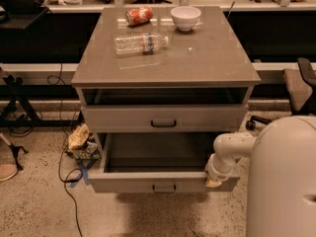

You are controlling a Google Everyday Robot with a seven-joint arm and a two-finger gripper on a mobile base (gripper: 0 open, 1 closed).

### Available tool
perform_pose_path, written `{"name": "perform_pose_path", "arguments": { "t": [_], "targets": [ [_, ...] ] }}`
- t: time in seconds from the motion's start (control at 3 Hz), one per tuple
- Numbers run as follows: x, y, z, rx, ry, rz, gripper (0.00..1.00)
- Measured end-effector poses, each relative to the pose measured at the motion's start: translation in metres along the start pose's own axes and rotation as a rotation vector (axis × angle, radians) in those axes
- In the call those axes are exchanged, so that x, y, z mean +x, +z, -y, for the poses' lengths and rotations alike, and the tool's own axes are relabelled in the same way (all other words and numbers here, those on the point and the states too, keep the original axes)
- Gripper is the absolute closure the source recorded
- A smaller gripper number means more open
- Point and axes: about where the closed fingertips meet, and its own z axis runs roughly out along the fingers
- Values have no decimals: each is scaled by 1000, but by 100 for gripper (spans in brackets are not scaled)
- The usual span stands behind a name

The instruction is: Open middle drawer

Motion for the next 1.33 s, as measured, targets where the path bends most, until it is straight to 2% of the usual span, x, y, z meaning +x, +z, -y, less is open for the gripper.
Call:
{"name": "perform_pose_path", "arguments": {
  "t": [0.33,0.67,1.33],
  "targets": [
    [10,-11,-22,35,38,15,100],
    [10,-10,-22,35,38,15,100],
    [10,-7,-24,29,37,15,59]
  ]
}}
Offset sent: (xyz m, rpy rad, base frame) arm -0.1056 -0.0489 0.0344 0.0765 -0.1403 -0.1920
